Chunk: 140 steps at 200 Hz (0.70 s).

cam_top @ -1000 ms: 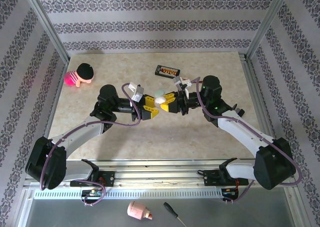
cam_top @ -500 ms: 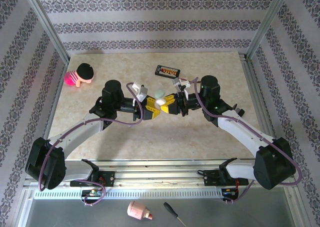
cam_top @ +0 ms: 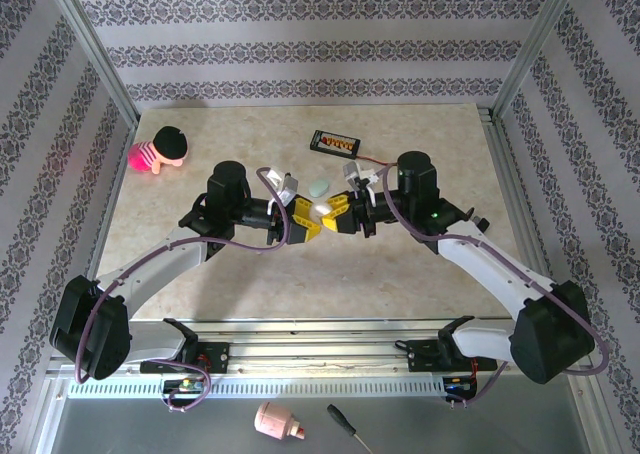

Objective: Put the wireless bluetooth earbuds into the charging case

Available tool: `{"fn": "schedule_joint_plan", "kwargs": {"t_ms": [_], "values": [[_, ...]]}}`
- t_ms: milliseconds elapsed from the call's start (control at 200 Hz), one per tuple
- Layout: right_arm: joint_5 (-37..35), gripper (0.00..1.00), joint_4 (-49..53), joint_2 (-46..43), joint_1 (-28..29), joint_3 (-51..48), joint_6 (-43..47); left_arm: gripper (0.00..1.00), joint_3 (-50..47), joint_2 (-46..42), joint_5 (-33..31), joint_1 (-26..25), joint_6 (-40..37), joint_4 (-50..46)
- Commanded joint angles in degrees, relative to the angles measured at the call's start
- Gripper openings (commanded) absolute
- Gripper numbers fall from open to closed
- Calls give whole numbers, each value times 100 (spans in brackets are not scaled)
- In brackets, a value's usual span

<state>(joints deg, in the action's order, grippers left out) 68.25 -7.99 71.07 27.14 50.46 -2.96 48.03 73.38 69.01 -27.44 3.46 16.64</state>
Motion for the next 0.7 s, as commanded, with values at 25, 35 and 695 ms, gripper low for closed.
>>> {"fn": "schedule_joint_plan", "kwargs": {"t_ms": [25,35,695], "values": [[75,0,498,-159,90,39,499,38,55,-131,86,-69,140,283],[75,0,500,-171,90,34,503,38,46,-131,93,-69,155,308],[-5,11,500,-324,125,-44,455,7,-152,-166,309,-77,339,964]]}}
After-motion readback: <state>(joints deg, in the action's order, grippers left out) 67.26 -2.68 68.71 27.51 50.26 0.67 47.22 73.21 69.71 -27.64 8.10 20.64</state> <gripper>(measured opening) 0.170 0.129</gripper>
